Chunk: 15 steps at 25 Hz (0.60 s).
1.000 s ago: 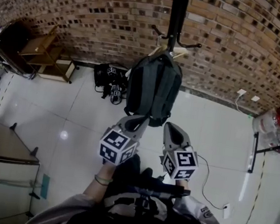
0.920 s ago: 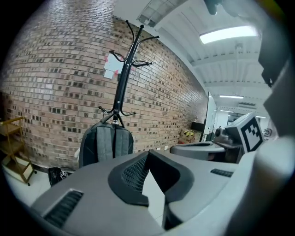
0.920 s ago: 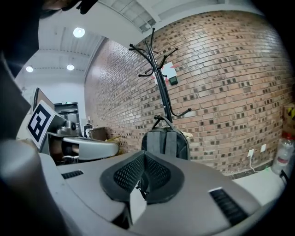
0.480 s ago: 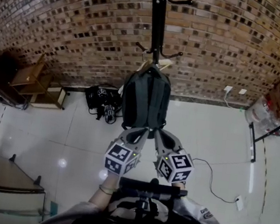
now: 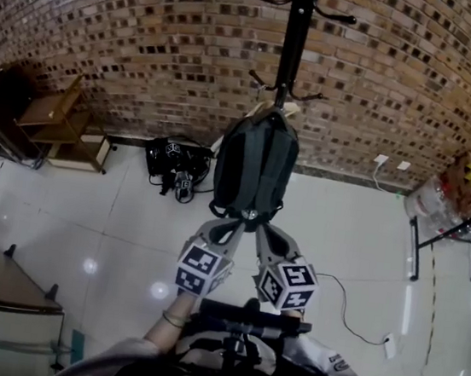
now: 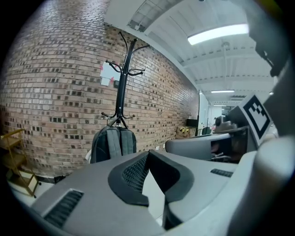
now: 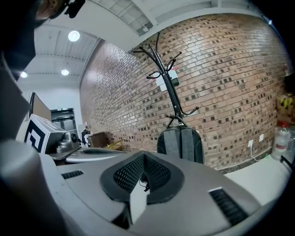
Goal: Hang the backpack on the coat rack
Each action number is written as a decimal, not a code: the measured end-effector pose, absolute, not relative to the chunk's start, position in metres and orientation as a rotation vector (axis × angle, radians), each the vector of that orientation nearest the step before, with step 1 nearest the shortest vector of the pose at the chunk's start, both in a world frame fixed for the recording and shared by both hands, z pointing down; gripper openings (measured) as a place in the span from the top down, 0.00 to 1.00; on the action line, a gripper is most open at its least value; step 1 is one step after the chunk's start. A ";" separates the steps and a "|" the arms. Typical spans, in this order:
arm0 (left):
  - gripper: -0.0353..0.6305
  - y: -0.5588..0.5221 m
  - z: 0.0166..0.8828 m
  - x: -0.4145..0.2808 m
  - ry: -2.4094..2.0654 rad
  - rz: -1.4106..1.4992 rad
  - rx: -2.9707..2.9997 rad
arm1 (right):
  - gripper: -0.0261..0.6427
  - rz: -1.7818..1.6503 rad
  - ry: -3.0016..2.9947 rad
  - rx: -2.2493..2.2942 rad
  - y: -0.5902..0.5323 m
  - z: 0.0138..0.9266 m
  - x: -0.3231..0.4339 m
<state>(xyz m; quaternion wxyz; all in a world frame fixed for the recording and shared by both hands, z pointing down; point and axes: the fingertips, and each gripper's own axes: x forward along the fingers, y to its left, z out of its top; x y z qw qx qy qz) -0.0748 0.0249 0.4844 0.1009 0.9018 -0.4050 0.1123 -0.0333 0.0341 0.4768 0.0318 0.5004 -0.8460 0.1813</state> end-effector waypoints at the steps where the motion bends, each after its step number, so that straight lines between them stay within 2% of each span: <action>1: 0.95 0.028 0.485 -0.075 -1.191 0.329 2.665 | 0.94 0.556 -2.598 1.536 0.037 0.477 -0.035; 15: 0.95 0.047 0.484 -0.066 -1.123 0.301 2.678 | 0.94 0.574 -2.589 1.566 0.054 0.482 -0.033</action>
